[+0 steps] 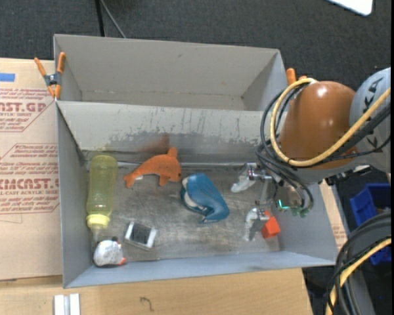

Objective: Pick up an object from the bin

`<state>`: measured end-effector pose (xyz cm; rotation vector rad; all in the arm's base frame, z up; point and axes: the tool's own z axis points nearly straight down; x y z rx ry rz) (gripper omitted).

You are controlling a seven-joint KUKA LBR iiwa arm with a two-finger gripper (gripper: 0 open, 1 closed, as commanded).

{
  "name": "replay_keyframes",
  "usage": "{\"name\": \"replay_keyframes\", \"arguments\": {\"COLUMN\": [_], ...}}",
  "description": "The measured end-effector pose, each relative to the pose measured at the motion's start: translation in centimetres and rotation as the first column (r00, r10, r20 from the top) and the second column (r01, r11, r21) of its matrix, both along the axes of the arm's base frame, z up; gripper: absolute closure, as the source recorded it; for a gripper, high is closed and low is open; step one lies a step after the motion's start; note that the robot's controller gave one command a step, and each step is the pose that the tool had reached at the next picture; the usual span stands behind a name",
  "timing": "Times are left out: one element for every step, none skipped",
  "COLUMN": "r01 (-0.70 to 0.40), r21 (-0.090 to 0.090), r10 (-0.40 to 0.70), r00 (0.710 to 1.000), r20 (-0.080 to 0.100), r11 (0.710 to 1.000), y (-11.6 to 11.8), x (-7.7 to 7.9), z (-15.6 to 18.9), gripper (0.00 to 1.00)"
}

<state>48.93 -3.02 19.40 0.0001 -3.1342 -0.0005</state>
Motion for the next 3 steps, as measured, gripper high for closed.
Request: {"name": "replay_keyframes", "arguments": {"r01": [-0.001,0.059,-0.098], "r21": [-0.001,0.0,-0.003], "r10": [0.001,-0.058,0.098], "r00": [1.0,0.998,0.995], "r20": [0.008,0.015,0.01], "r11": [1.0,0.998,0.995], "y": [0.0,1.0,2.4], "x": [0.2,0.5,4.2], "z": [0.4,-3.4,-9.8], "gripper": [0.0,0.0,1.0]}}
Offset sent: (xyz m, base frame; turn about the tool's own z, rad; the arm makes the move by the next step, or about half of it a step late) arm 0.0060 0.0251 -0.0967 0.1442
